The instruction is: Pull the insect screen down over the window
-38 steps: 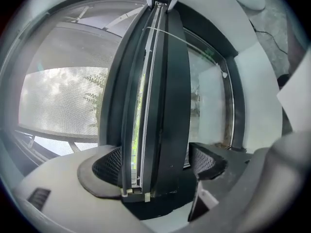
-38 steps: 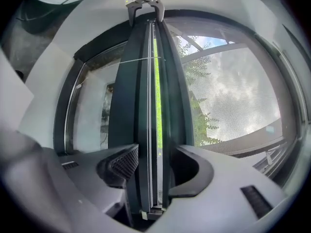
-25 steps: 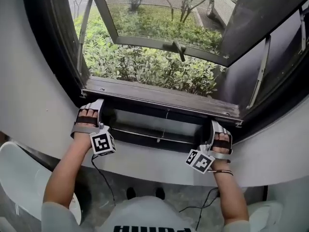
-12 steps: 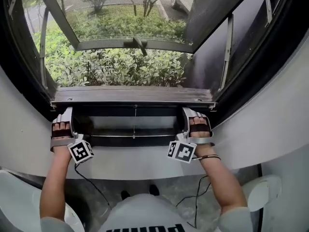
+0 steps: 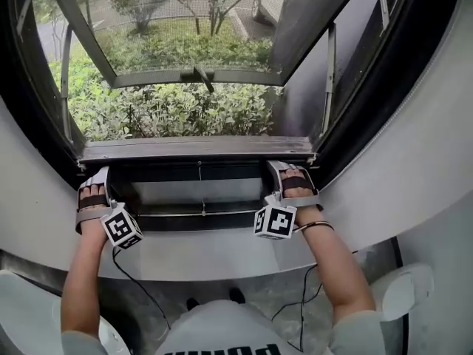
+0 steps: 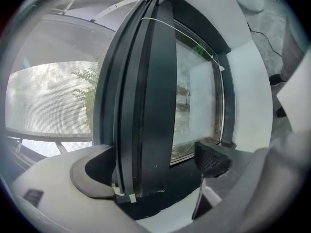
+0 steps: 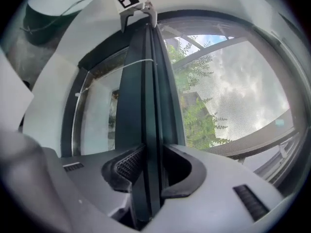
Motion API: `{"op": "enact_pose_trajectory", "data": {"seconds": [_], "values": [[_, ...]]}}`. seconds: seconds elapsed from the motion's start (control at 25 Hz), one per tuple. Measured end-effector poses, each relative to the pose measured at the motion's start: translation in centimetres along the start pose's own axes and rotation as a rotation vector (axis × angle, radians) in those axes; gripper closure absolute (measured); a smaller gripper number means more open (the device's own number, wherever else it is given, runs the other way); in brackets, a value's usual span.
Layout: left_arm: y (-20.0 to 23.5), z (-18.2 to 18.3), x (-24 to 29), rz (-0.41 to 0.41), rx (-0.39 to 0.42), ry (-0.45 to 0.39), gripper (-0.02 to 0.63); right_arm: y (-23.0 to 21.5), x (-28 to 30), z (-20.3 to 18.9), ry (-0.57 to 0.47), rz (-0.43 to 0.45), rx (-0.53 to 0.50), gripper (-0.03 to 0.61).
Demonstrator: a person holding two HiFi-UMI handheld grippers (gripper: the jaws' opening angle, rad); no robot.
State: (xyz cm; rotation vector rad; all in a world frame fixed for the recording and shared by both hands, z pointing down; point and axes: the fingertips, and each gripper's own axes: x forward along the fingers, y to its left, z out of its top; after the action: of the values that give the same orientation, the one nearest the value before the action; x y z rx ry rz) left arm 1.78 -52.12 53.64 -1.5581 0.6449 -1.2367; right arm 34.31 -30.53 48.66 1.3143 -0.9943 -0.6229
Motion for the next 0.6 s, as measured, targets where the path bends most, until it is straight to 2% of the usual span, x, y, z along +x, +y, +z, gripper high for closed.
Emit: {"op": "enact_pose_trajectory", "data": {"seconds": [0.08, 0.16, 0.36, 0.6], "values": [[-0.14, -0.27, -0.12, -0.027, 0.017, 0.008, 0.094, -0.18, -0.2, 0.1, -0.034, 0.076, 0.023, 0.472], [-0.31, -0.4, -0.27, -0.044, 0.024, 0.018, 0.094, -0.05, -0.34, 0.14, -0.026, 0.1, 0.025, 0.472], [-0.04, -0.43, -0.44, 0.018, 0.044, 0.027, 0.095, 0.43, -0.64, -0.05, 0.015, 0.01, -0.022, 0.428], [0.06, -0.49, -0.66, 0.037, 0.039, 0.033, 0.095, 0.32, -0.67, 0.04, 0.029, 0.02, -0.024, 0.425]]}}
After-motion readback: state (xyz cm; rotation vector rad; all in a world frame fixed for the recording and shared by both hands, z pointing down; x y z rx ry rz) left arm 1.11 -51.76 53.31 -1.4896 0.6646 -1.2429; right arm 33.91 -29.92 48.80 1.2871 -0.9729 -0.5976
